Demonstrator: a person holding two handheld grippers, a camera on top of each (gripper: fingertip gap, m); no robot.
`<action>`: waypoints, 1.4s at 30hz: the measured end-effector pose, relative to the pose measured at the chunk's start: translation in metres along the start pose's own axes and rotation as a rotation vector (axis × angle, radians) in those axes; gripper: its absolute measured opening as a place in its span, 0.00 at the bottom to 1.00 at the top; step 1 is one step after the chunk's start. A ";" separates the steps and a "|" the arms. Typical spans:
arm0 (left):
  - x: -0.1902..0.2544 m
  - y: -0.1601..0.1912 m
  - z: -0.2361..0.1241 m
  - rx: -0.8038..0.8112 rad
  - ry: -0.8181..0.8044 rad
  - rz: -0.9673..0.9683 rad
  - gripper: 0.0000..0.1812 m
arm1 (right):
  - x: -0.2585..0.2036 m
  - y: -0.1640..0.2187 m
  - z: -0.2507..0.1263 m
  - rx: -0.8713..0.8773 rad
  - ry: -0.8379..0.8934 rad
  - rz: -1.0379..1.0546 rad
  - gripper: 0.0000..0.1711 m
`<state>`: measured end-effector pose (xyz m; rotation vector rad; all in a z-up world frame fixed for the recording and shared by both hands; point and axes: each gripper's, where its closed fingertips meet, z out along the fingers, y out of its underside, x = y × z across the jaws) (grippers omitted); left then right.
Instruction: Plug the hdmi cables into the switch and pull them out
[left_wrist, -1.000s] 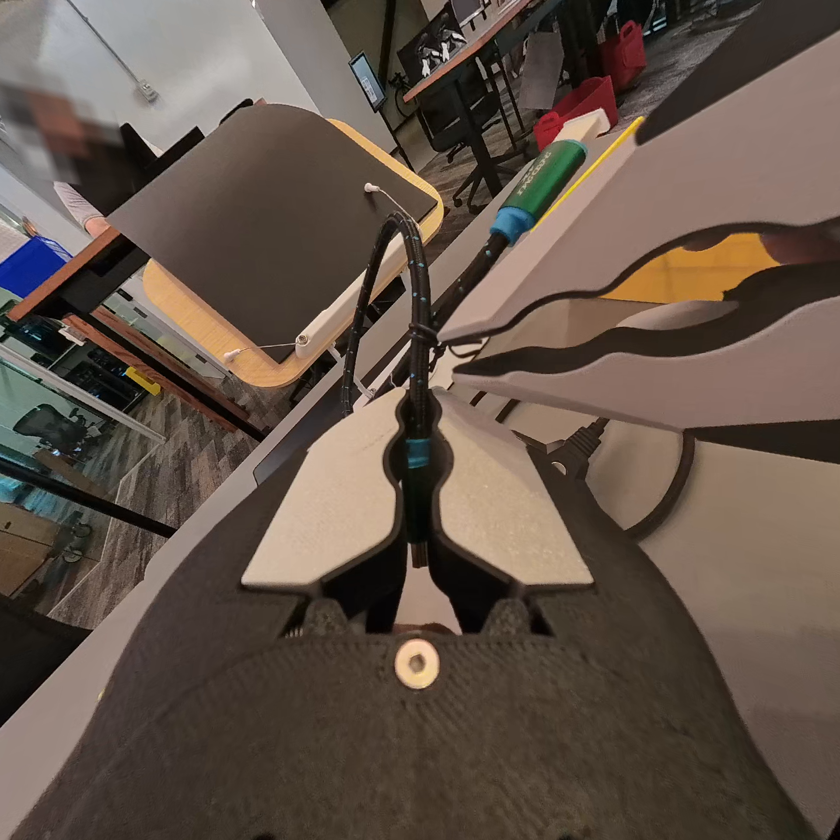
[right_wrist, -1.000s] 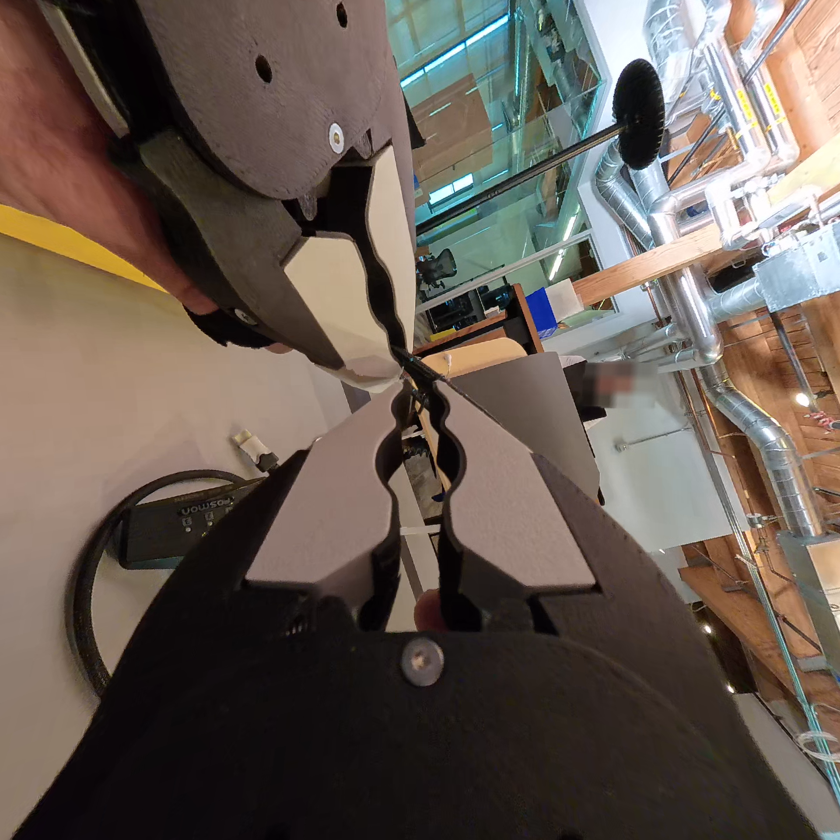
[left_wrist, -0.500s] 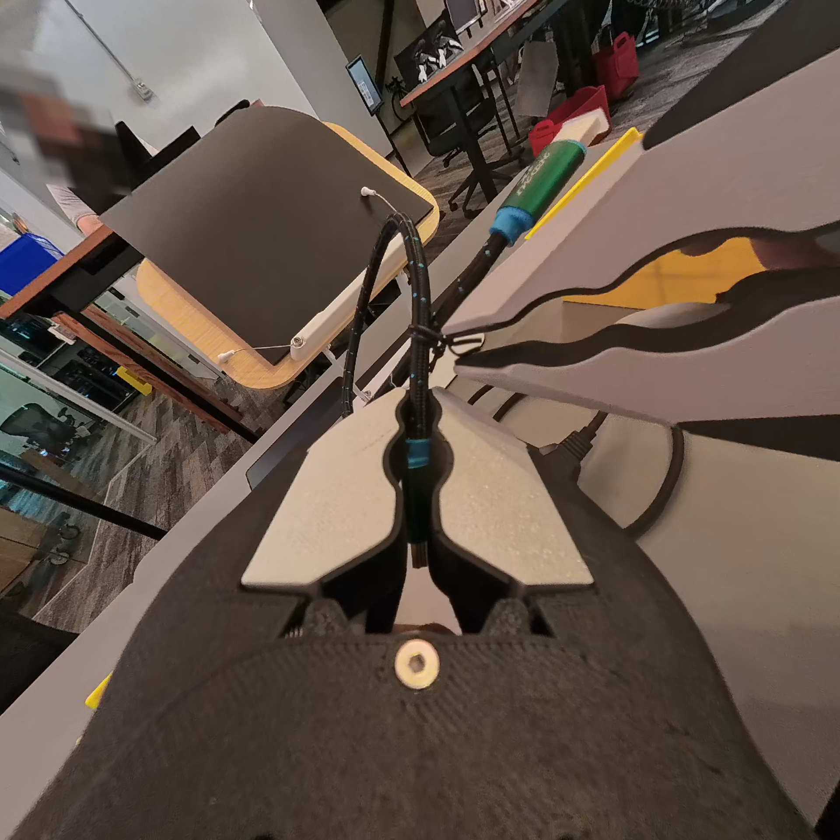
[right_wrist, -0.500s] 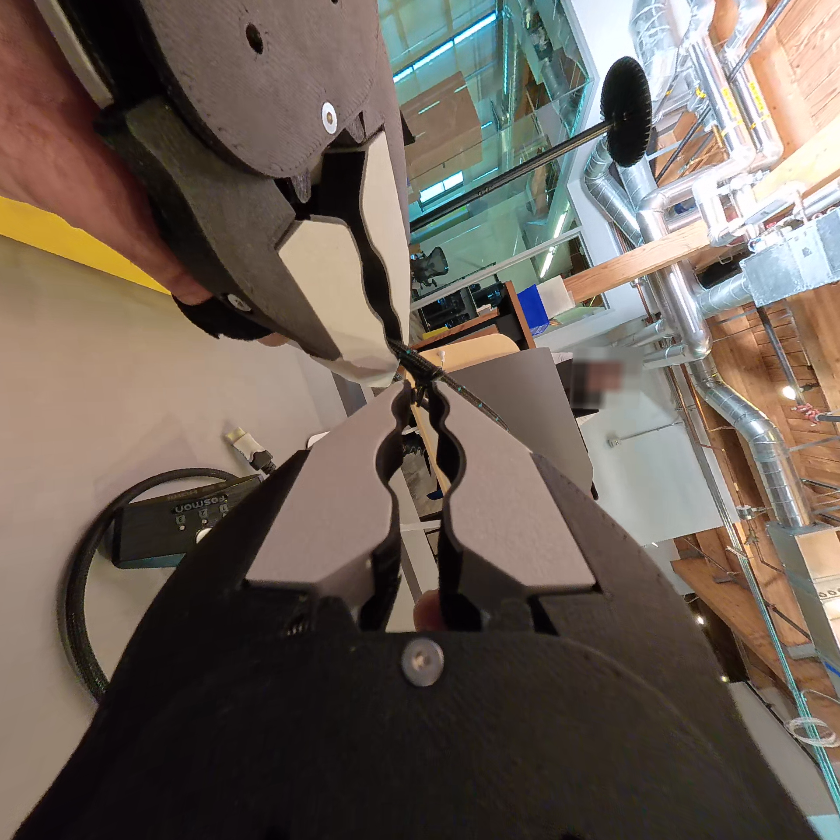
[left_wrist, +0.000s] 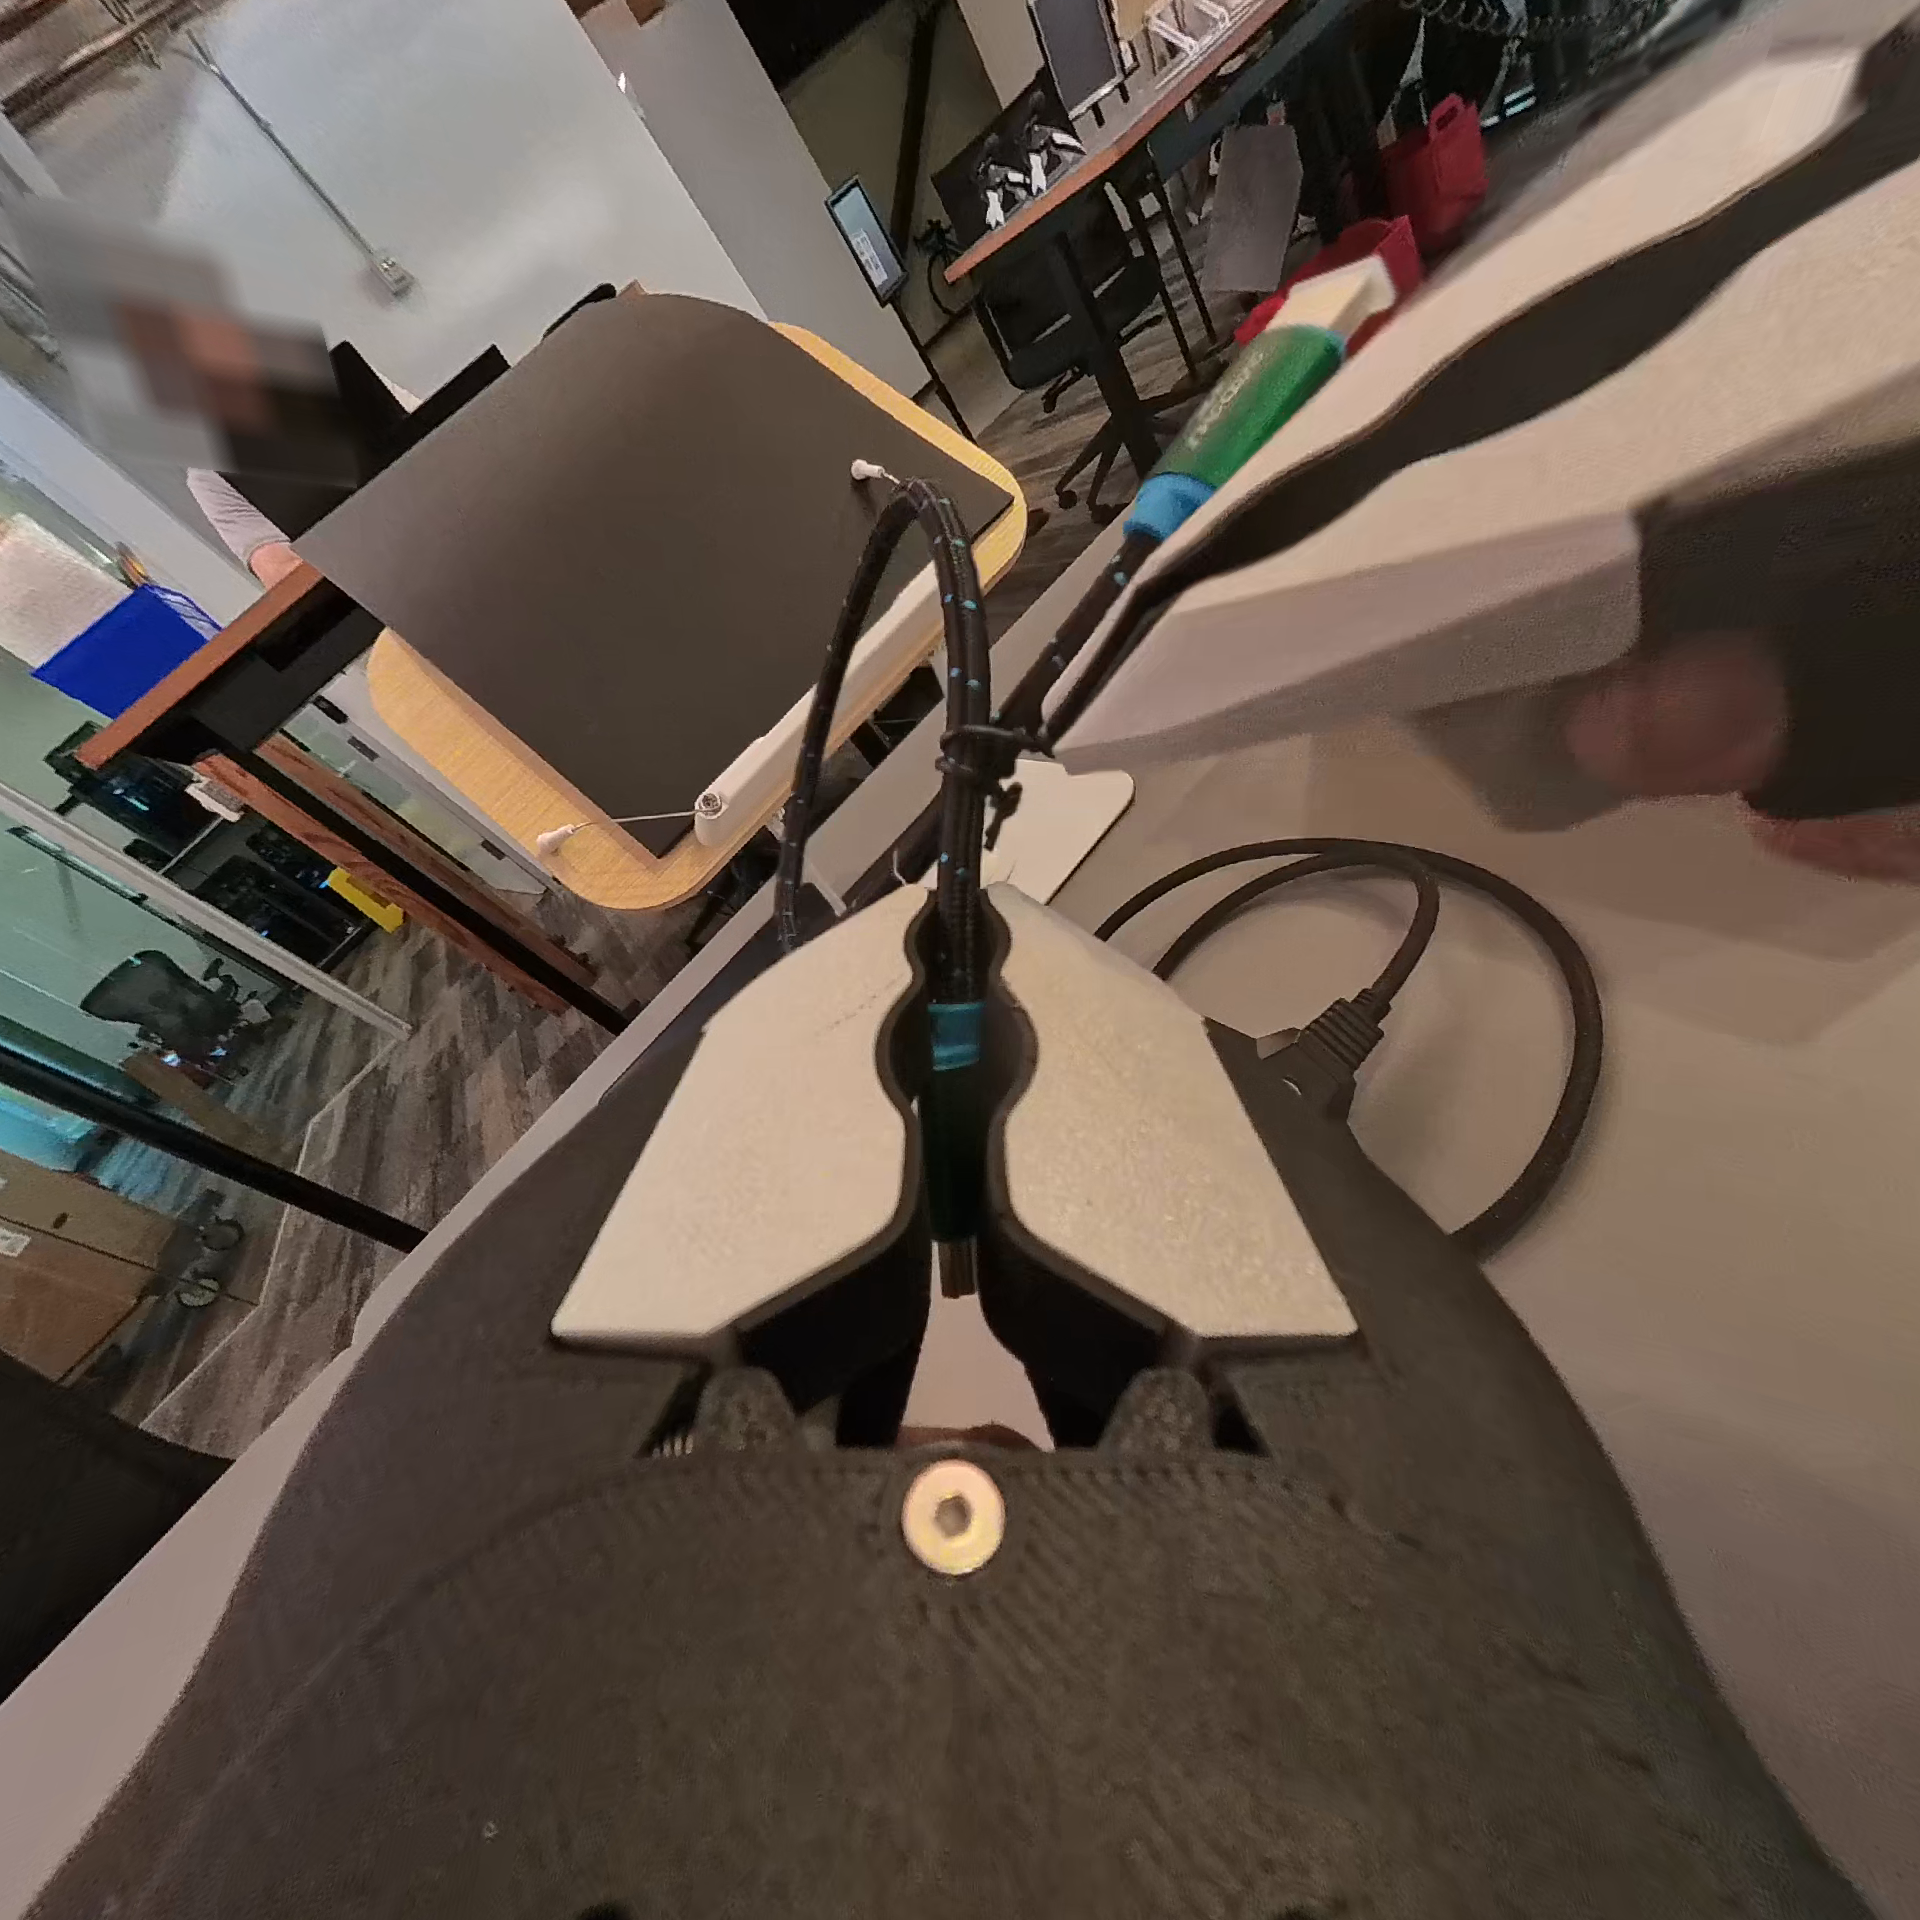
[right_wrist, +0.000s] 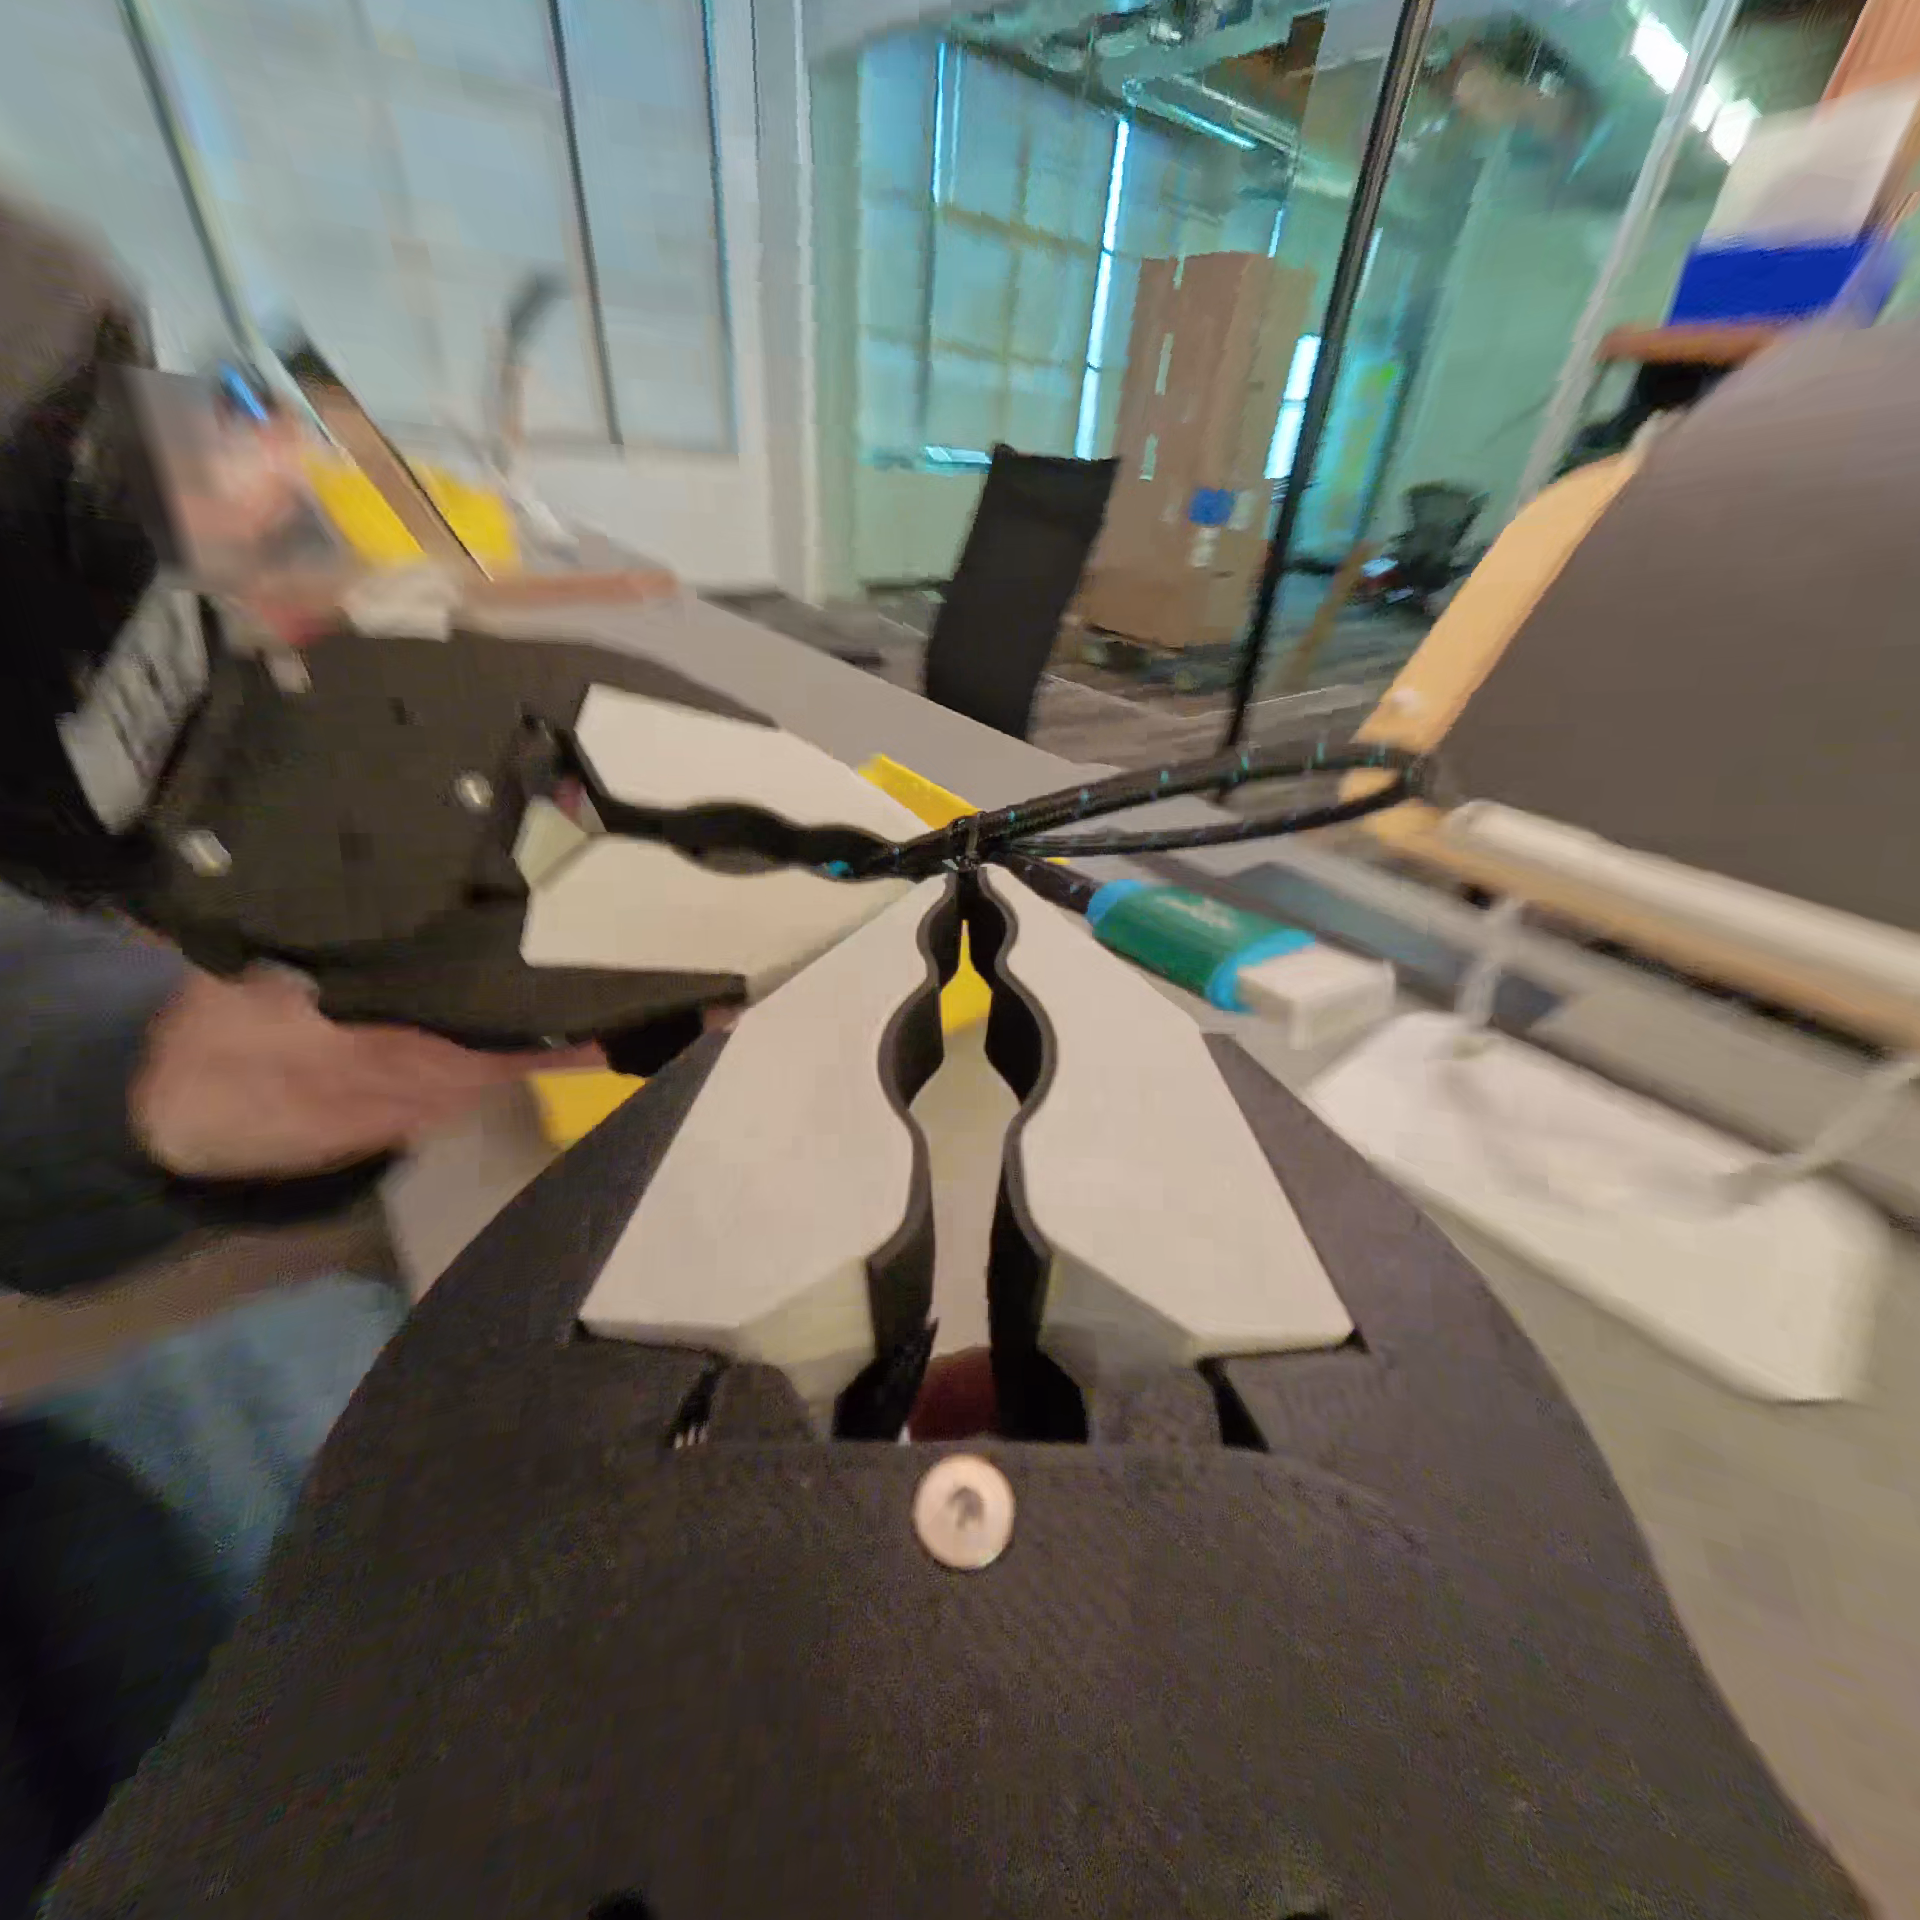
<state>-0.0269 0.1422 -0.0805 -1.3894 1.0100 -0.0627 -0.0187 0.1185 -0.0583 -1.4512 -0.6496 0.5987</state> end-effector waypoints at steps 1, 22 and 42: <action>0.000 -0.001 0.000 0.008 -0.003 -0.002 0.02 | -0.001 -0.001 -0.001 0.039 -0.038 0.146 0.00; 0.008 -0.002 0.000 -0.001 0.045 -0.033 0.02 | -0.008 0.005 0.000 -0.164 0.246 -0.923 0.09; 0.013 -0.007 -0.001 -0.021 0.083 -0.041 0.02 | 0.003 0.003 -0.006 -0.183 0.292 -1.122 0.00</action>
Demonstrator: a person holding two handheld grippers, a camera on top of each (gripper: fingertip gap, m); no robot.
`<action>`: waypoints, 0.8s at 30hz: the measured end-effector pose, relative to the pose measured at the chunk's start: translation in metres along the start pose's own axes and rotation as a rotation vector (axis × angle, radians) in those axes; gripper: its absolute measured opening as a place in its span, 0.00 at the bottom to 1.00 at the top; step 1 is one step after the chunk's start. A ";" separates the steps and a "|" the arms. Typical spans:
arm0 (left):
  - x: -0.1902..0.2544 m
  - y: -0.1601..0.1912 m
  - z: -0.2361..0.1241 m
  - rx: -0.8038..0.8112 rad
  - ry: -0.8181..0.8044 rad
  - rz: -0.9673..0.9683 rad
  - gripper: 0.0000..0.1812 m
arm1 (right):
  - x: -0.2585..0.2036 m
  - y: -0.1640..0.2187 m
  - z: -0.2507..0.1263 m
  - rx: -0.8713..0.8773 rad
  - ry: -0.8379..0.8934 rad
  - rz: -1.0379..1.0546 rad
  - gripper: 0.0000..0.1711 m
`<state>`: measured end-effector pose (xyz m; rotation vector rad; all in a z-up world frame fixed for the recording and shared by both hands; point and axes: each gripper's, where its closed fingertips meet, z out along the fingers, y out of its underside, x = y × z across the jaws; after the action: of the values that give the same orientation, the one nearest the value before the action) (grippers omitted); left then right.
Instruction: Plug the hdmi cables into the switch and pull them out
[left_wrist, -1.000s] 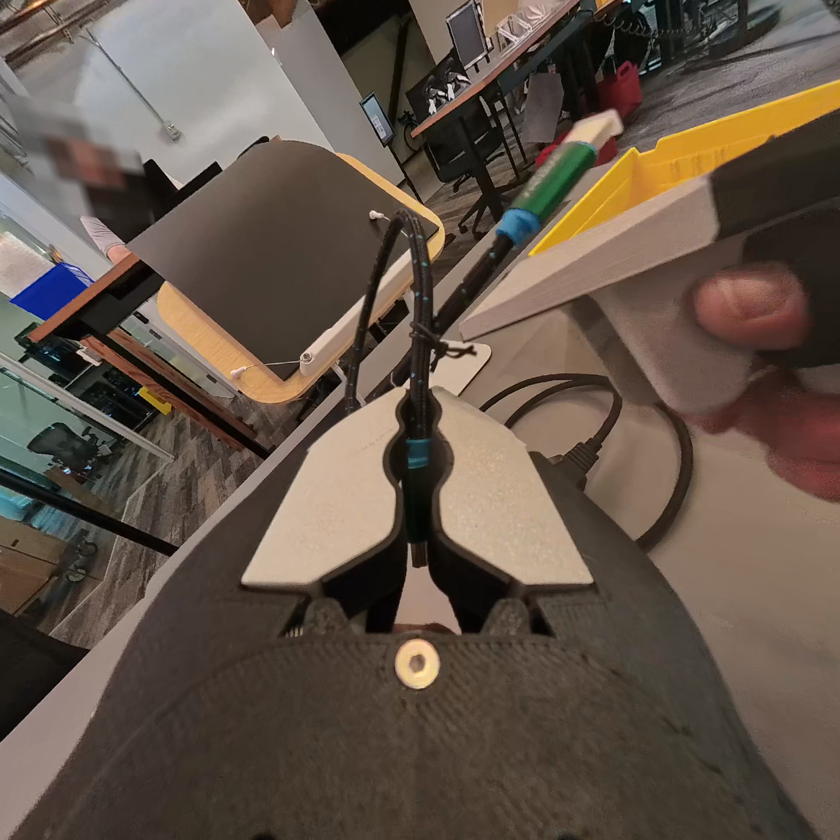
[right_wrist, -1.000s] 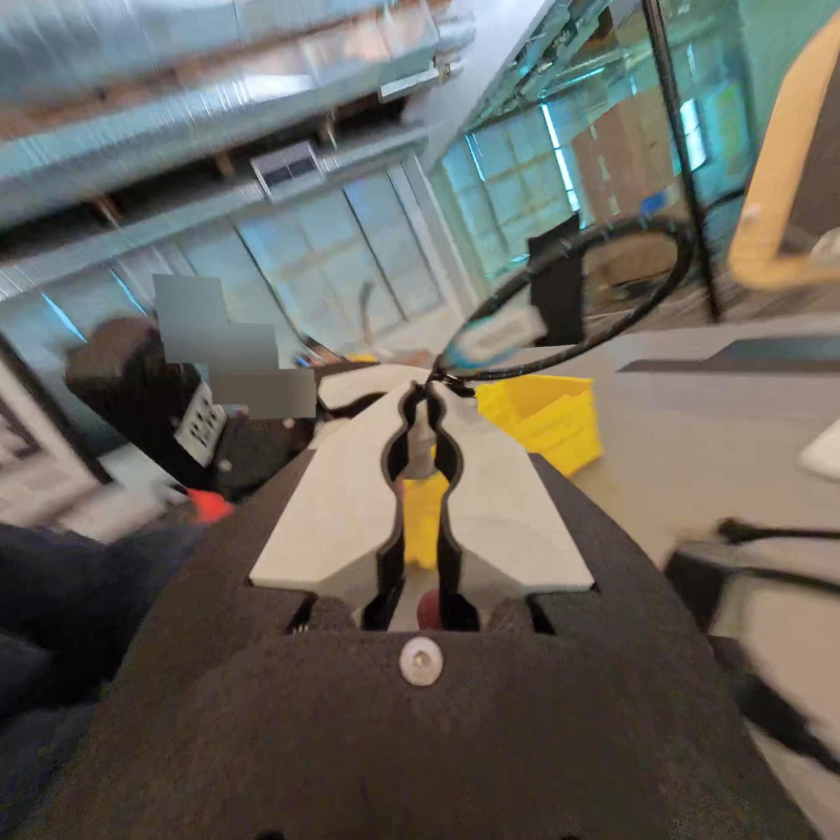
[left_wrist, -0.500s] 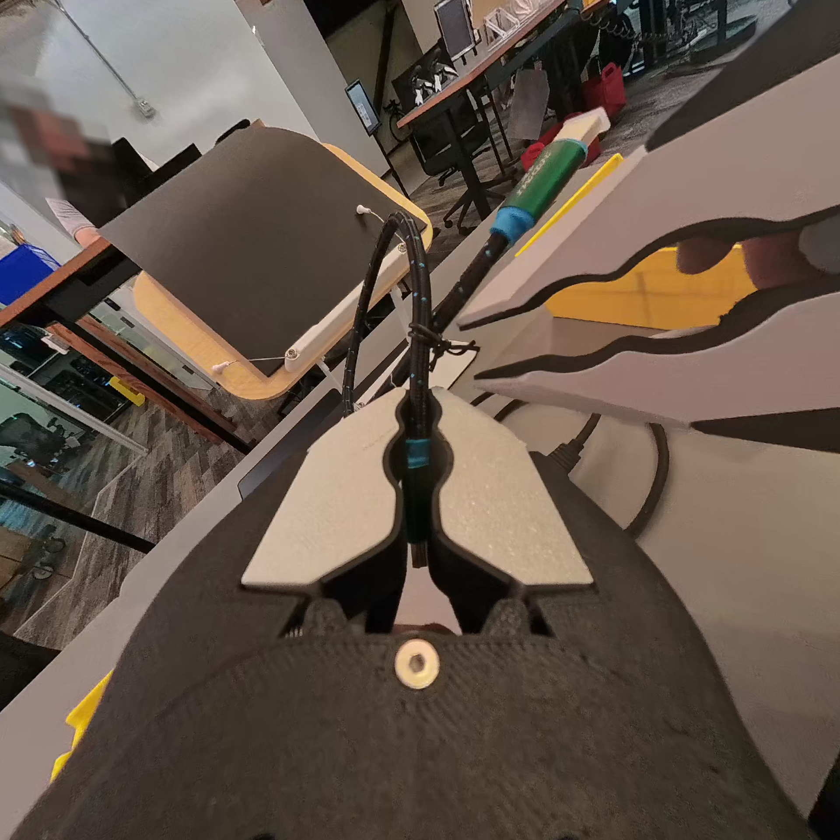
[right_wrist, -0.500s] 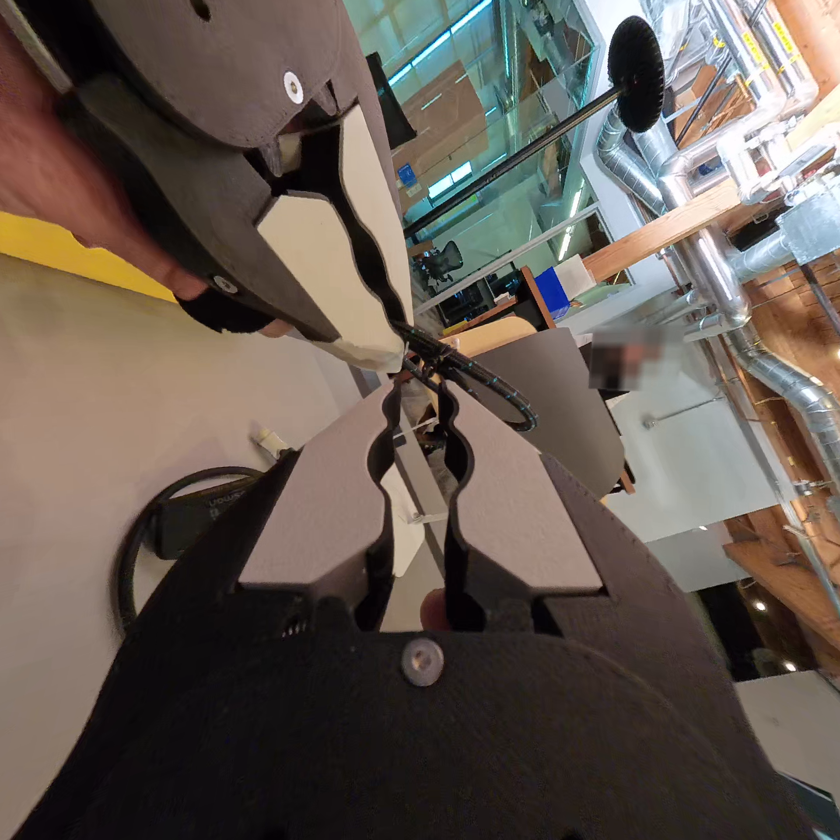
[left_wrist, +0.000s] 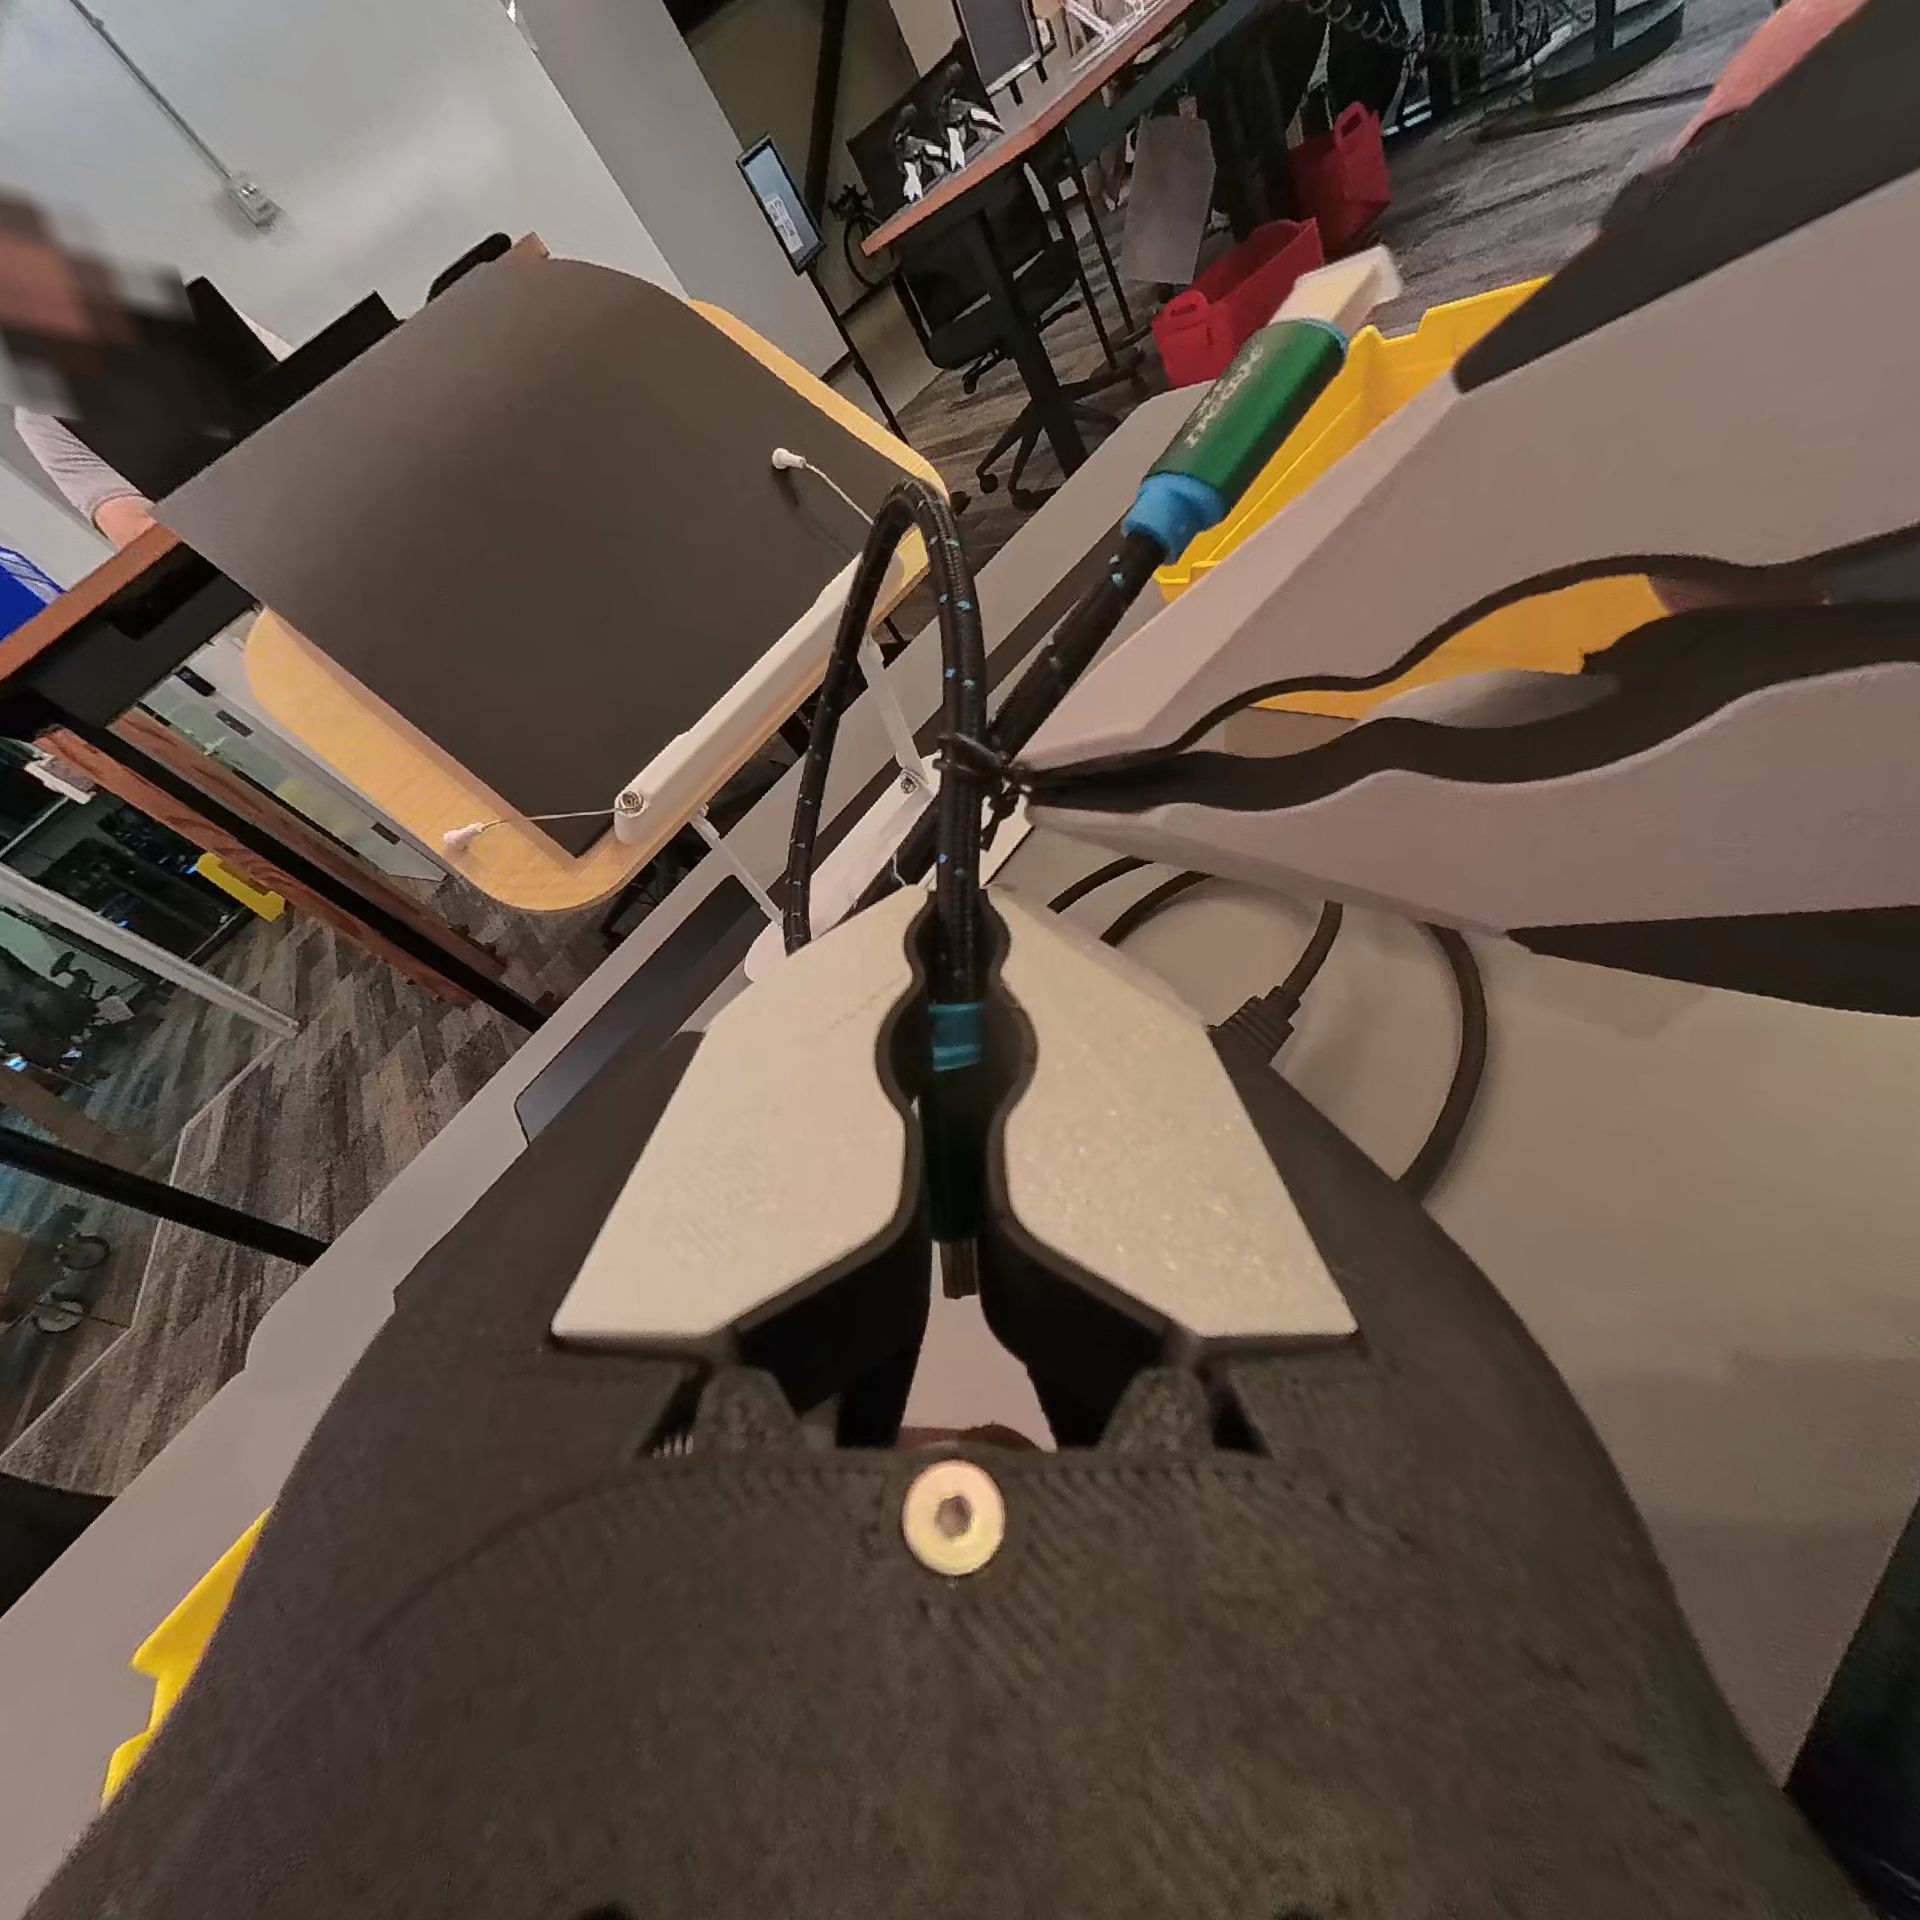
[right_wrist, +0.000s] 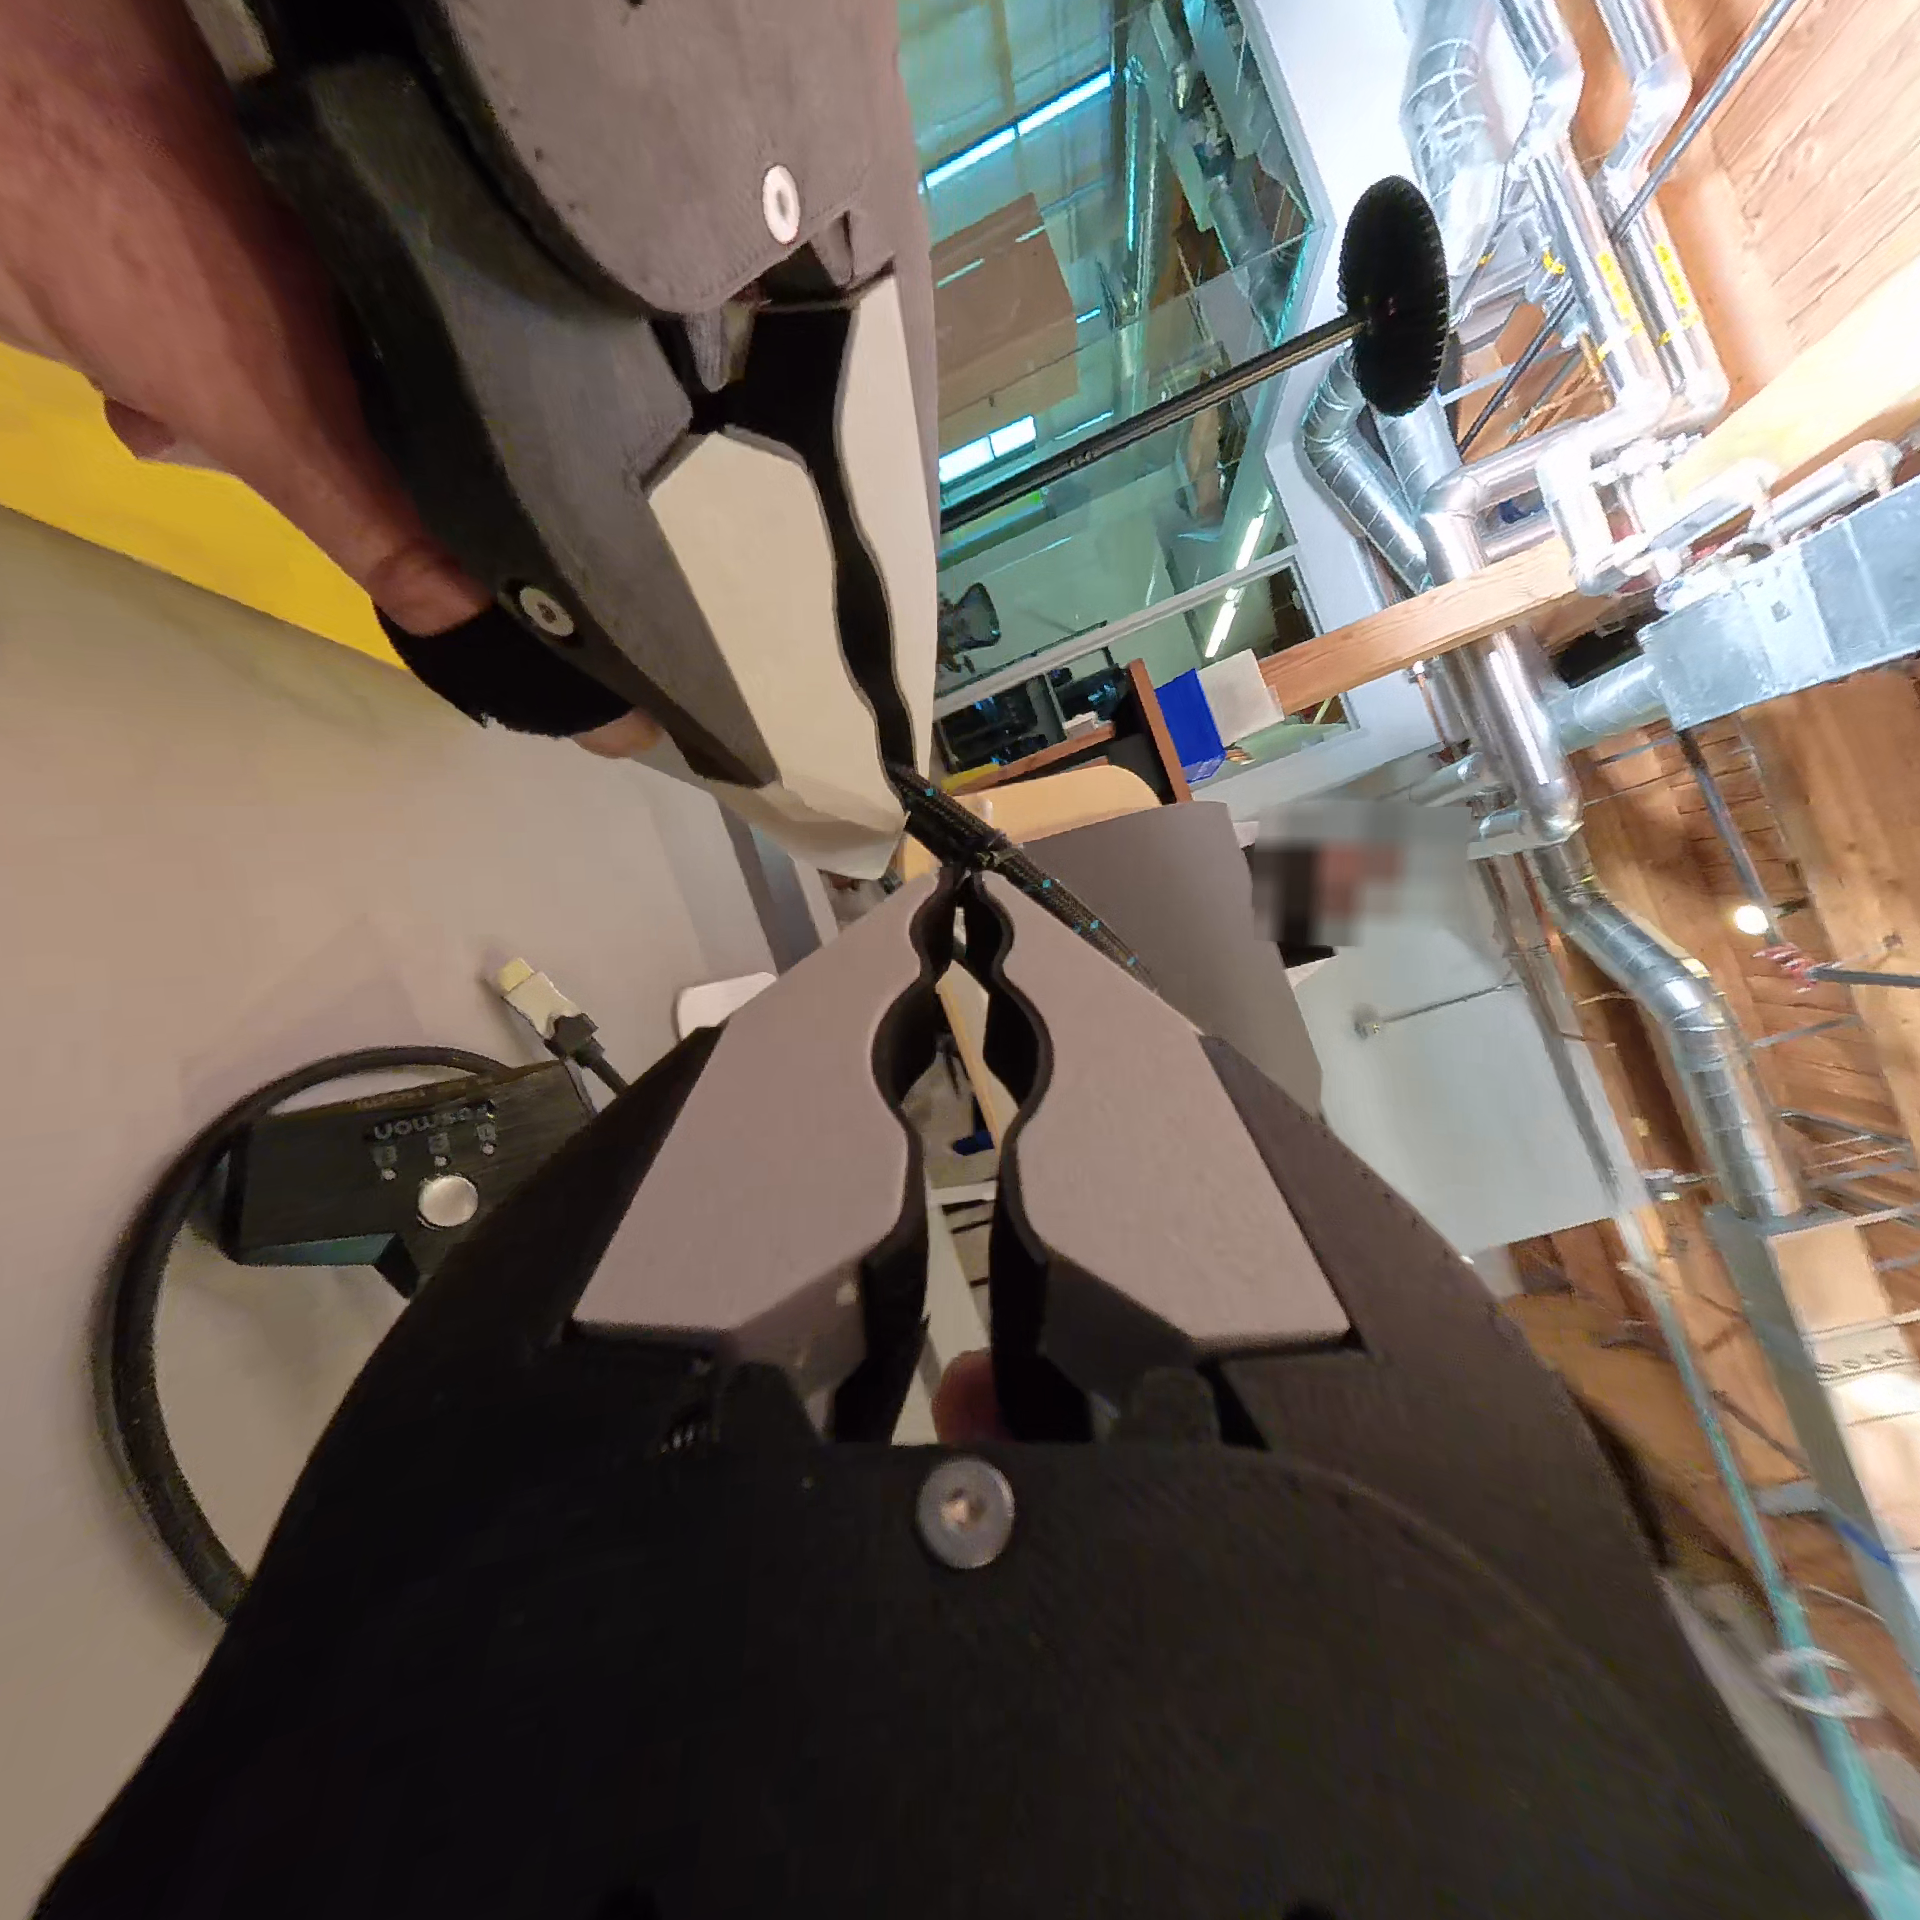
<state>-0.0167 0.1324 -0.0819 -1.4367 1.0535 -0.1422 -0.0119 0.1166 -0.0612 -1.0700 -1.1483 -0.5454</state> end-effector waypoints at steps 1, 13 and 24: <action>0.000 0.000 0.000 0.003 -0.002 0.000 0.02 | 0.000 -0.001 0.000 0.014 -0.019 0.064 0.00; -0.003 -0.007 -0.004 0.113 -0.093 0.067 0.02 | 0.008 -0.022 -0.015 0.575 -0.522 1.965 0.00; -0.007 -0.003 -0.004 0.103 -0.084 0.048 0.01 | 0.000 -0.047 -0.023 0.563 -0.519 1.617 0.00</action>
<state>-0.0217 0.1334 -0.0748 -1.3129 0.9976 -0.0990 -0.0397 0.0754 -0.0436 -1.2704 -0.4564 1.2928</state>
